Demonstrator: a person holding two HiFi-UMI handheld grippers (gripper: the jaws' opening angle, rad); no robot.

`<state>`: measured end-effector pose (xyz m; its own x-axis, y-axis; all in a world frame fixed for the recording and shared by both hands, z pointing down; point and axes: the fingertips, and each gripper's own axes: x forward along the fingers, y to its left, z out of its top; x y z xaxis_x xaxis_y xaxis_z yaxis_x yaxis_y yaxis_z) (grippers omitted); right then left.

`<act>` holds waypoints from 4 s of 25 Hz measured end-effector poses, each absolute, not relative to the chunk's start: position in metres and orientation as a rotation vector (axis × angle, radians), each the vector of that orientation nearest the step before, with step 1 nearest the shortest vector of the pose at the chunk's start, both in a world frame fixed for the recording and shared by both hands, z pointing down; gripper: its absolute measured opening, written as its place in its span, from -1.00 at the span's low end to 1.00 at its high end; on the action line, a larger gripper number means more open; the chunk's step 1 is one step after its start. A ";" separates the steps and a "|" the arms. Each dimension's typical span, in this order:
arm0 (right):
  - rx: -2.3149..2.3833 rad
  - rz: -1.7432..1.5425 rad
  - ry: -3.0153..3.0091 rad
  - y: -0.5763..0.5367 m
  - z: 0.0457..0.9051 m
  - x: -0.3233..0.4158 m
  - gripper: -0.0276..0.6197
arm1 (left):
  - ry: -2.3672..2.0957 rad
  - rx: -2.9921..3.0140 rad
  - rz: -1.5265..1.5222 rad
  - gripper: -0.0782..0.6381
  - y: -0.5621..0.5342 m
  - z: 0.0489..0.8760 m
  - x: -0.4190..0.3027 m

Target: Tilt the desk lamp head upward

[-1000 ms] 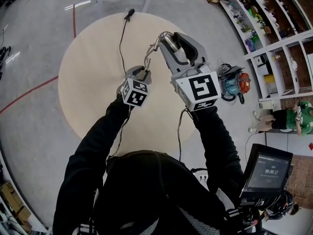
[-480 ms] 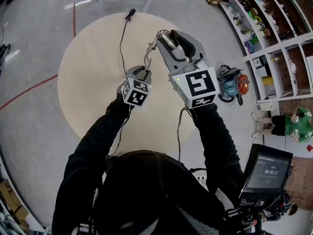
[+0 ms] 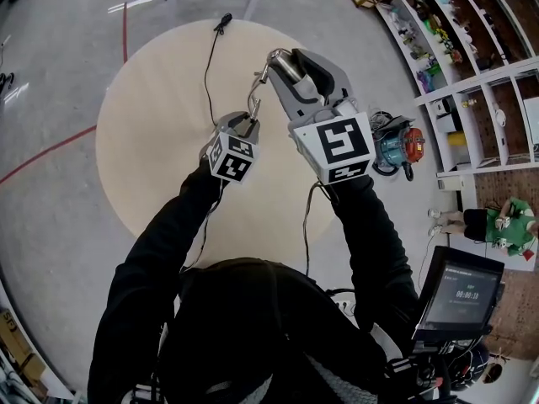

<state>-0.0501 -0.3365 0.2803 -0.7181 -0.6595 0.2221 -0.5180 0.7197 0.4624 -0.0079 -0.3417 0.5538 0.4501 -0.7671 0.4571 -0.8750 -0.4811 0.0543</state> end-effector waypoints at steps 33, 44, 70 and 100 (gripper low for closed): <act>0.874 -0.635 -2.369 -0.349 0.288 -0.079 -0.36 | -1.251 2.459 0.278 -0.44 -0.350 0.548 0.002; 0.875 -0.650 -2.361 -0.347 0.287 -0.079 -0.36 | -1.251 2.440 0.283 -0.43 -0.348 0.548 0.003; 1.133 -0.319 -2.621 -0.311 0.271 -0.015 -0.36 | -1.207 2.365 0.243 -0.43 -0.290 0.544 -0.031; 0.853 0.546 -2.998 -0.148 0.382 0.077 -0.90 | -1.564 2.298 0.245 -0.76 -0.116 0.417 -0.036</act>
<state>0.0772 -0.1482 0.3821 -0.8543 -0.5149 0.0711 -0.5069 0.7949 -0.3334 -0.0358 -0.1159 0.4166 0.3761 -0.8646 0.3332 -0.9251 -0.3299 0.1880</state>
